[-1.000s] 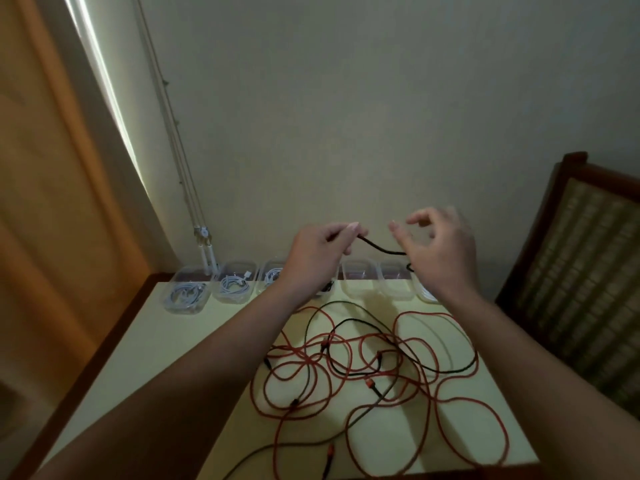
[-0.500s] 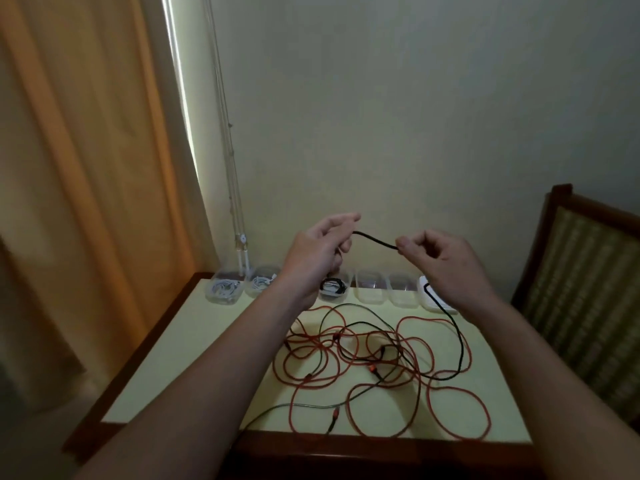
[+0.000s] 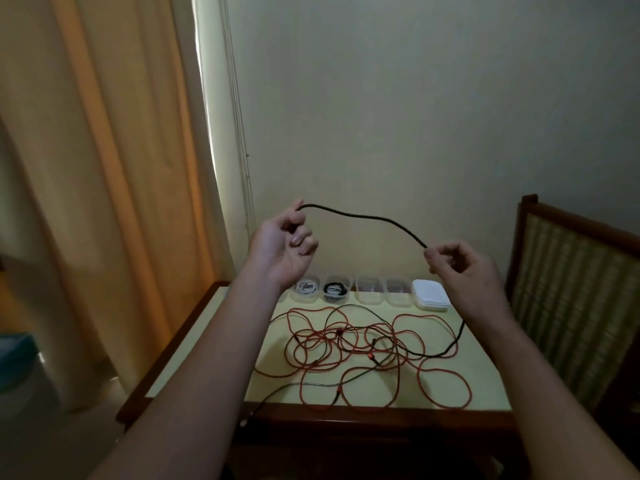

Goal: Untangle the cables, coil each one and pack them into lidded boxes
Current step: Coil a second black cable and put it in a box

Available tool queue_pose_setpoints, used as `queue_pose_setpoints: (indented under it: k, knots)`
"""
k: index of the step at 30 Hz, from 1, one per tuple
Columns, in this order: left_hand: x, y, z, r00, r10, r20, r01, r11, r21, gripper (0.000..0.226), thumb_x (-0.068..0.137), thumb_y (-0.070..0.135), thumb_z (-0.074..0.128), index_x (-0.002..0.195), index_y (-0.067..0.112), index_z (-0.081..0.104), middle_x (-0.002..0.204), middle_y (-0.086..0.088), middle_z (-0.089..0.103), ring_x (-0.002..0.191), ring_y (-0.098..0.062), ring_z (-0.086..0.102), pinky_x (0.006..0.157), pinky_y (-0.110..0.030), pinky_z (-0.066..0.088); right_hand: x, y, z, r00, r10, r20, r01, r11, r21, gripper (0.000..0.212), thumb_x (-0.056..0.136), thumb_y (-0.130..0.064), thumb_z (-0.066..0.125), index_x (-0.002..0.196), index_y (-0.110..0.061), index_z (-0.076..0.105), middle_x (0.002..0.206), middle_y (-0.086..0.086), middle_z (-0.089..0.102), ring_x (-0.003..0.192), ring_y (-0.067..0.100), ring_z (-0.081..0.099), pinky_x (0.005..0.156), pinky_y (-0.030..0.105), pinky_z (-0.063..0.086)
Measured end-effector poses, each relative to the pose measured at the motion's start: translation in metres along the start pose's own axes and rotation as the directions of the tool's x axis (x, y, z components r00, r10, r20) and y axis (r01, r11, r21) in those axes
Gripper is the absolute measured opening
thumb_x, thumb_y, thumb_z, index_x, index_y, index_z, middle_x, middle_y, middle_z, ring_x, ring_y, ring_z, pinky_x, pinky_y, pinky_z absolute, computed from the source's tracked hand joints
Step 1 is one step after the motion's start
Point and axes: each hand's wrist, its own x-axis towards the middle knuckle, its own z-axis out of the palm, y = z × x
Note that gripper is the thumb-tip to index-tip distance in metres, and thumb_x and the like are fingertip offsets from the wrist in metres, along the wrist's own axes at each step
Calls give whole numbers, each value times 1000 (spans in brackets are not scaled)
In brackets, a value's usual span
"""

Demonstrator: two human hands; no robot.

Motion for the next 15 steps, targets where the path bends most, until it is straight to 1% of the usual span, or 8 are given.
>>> queue_pose_setpoints:
  k: [1, 3, 5, 7, 8, 10, 13, 15]
  knots:
    - [0, 3, -1, 1000, 17, -12, -17, 1000, -1, 45, 87, 0, 44, 130, 11, 53, 58, 5, 46, 42, -7, 25, 39, -19, 21, -2, 1, -1, 1000, -5, -25, 5, 1000, -6, 13, 93, -31, 71, 89, -19, 69, 80, 0, 67, 71, 9, 61, 66, 20, 49]
    - [0, 5, 0, 997, 65, -50, -63, 997, 37, 37, 98, 4, 41, 133, 10, 52, 61, 5, 50, 42, -6, 31, 39, -19, 25, -3, 2, 0, 998, -40, -54, 34, 994, -102, 13, 94, -31, 70, 85, -22, 68, 78, -3, 66, 69, 11, 59, 63, 23, 46]
    - [-2, 5, 2, 989, 134, -69, -128, 988, 85, 34, 103, 8, 43, 136, 10, 52, 71, 4, 61, 48, -4, 51, 42, -17, 37, -3, -1, 3, 992, -118, -35, 103, 954, -282, 17, 95, -33, 68, 81, -24, 66, 73, -9, 64, 67, 10, 58, 58, 25, 41]
    - [-4, 2, 6, 974, 225, -37, -220, 969, 110, 33, 104, 8, 47, 136, 8, 51, 90, -6, 71, 68, -10, 71, 51, -18, 52, -3, -7, 6, 972, -228, 55, 225, 840, -493, 18, 95, -36, 67, 78, -28, 64, 71, -12, 63, 67, 12, 59, 57, 26, 38]
    - [-6, 1, 8, 963, 270, -12, -266, 953, 142, 33, 103, 7, 48, 136, 7, 50, 97, -12, 73, 78, -15, 75, 56, -19, 55, -4, -10, 8, 957, -261, 126, 285, 767, -574, 18, 95, -38, 65, 79, -30, 64, 71, -12, 63, 68, 14, 58, 57, 26, 36]
    - [-9, -3, 13, 930, 366, 27, -358, 887, 293, 32, 102, 7, 51, 135, 10, 49, 103, -15, 74, 91, -21, 75, 67, -22, 59, -7, -19, 13, 920, -272, 280, 391, 628, -673, 19, 97, -42, 60, 84, -29, 65, 73, -11, 63, 69, 15, 56, 55, 24, 31]
    - [-18, -12, 19, 906, 413, 95, -407, 782, 473, 32, 100, 7, 54, 131, 16, 50, 104, -14, 74, 94, -20, 74, 74, -25, 60, -14, -30, 23, 848, -275, 453, 529, 501, -685, 26, 101, -45, 51, 90, -29, 67, 78, -9, 65, 71, 15, 53, 56, 27, 32]
    - [-22, -18, 21, 918, 377, 123, -384, 765, 517, 33, 100, 7, 55, 132, 17, 50, 103, -13, 74, 85, -18, 74, 69, -23, 59, -18, -34, 31, 830, -272, 486, 555, 485, -676, 31, 103, -46, 46, 90, -27, 65, 78, -8, 65, 72, 16, 54, 59, 29, 38]
